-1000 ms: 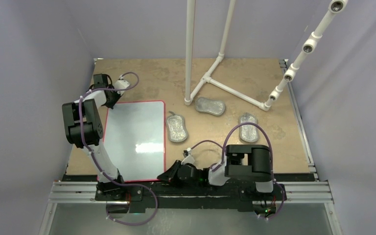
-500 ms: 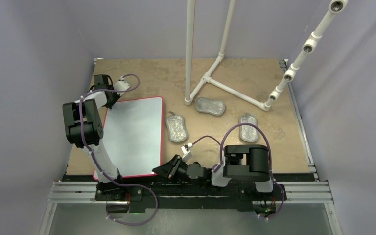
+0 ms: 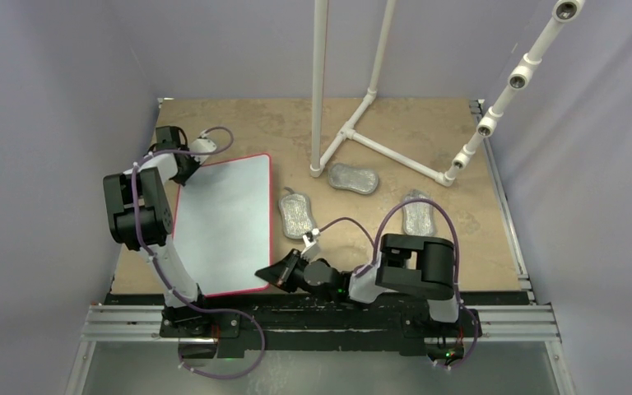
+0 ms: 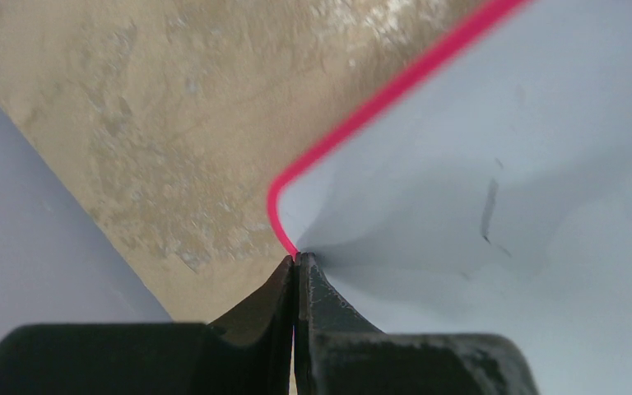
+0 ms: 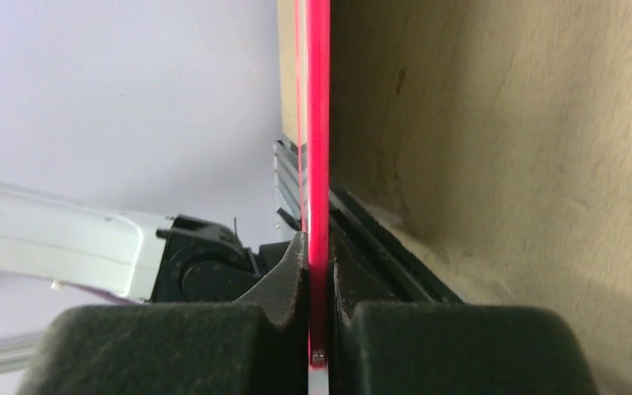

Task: Erase the whiteboard
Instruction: Adjust the whiteboard at the center of the board.

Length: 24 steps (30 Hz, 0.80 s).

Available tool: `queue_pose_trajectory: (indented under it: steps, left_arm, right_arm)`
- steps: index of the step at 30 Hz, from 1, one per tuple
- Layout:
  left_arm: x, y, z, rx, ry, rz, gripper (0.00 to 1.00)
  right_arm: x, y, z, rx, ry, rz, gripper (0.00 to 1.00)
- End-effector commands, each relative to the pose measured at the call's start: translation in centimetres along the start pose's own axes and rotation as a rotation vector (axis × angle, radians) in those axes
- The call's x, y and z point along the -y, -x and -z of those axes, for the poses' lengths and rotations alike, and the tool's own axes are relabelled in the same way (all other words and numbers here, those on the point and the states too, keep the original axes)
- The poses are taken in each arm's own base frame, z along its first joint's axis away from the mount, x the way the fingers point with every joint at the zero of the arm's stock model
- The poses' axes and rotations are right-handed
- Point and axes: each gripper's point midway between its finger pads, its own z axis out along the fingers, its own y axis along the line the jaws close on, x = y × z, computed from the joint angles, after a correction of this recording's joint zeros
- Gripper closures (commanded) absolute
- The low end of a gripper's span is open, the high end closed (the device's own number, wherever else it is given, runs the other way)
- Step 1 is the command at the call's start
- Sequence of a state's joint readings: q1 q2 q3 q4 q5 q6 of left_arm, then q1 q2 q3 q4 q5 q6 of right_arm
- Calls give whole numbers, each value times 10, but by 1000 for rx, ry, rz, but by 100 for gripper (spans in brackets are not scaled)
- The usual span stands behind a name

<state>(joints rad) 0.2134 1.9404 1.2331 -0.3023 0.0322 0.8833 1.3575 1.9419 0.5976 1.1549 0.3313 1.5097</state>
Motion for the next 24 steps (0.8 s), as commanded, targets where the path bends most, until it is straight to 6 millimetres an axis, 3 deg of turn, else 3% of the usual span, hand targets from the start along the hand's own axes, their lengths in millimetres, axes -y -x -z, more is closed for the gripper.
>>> queue_pose_trajectory:
  steps: [1, 6, 13, 15, 17, 20, 24]
  left_arm:
    - [95, -31, 14, -94, -407, 104, 100]
    - [61, 10, 57, 8, -426, 179, 89]
    - [-20, 66, 135, 197, -237, 284, 77]
    - [-41, 72, 152, 233, -181, 322, 69]
    - [-56, 76, 167, 261, -144, 355, 54]
    - [-74, 77, 182, 287, -117, 402, 35]
    - [-92, 76, 197, 321, -133, 491, 25]
  right_arm:
    - [-73, 31, -24, 78, 59, 96, 100]
    - [-97, 62, -33, 143, -151, 460, 100]
    - [-128, 108, -31, 136, -344, 834, 100]
    - [-137, 119, -29, 123, -378, 910, 100]
    - [-150, 130, -24, 127, -409, 982, 100]
    - [-183, 143, -18, 137, -383, 1082, 100]
    - [-215, 154, -10, 119, -372, 1199, 100]
